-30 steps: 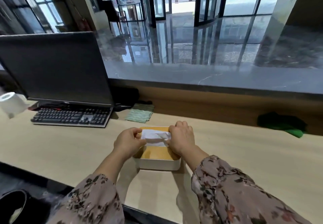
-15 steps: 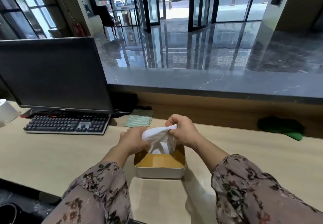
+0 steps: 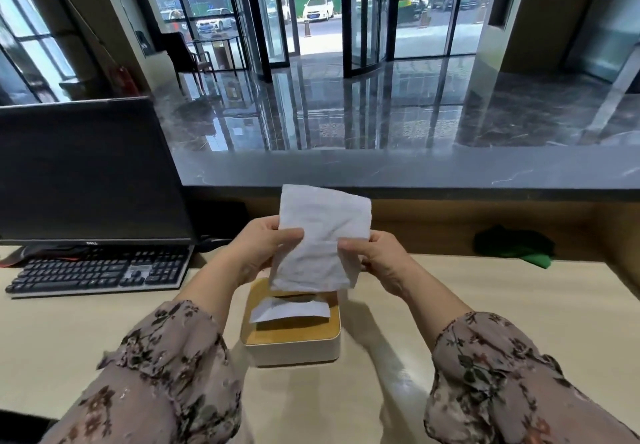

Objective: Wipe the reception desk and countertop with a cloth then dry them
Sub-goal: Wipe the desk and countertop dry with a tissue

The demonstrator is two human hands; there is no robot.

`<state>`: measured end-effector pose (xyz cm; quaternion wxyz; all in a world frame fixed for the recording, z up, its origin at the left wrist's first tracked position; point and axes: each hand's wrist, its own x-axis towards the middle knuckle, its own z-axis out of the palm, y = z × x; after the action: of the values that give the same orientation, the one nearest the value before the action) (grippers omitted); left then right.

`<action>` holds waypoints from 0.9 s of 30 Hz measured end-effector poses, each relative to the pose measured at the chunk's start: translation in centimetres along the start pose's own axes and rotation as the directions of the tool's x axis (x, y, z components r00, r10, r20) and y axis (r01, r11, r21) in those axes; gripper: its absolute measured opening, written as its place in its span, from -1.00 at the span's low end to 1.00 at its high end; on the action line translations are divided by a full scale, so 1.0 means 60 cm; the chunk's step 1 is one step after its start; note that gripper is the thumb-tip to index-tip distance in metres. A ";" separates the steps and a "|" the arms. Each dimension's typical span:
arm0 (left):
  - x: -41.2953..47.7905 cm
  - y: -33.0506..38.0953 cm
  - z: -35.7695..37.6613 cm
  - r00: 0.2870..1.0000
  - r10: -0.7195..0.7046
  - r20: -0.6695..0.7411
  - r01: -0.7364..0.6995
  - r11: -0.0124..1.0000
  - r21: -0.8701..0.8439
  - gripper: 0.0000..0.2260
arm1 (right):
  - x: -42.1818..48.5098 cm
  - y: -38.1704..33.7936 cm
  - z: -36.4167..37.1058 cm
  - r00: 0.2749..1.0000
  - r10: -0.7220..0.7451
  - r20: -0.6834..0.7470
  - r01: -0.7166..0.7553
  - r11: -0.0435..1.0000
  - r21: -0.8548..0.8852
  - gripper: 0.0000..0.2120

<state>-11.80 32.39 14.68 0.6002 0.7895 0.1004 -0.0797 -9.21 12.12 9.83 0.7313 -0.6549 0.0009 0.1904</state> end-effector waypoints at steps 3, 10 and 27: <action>0.008 -0.003 0.033 0.999 -0.027 0.025 0.027 1.000 0.014 -0.84 | -0.026 0.001 -0.043 0.998 0.015 -0.059 -0.014 1.000 0.018 -0.73; 0.015 -0.017 0.175 0.996 -0.048 0.080 0.039 0.993 0.115 -0.94 | -0.103 0.012 -0.171 0.895 -0.265 -0.358 0.064 0.872 -0.486 -0.88; -0.028 -0.138 0.472 0.969 -0.183 0.169 0.127 0.947 0.295 -0.88 | -0.310 0.283 -0.353 0.928 -0.366 -0.069 -0.073 0.004 -0.997 -0.74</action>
<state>-15.67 7.17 -0.20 0.4802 0.8450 0.0912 -0.2169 -25.97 -12.17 -4.79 0.0683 -0.9927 -0.0867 -0.0486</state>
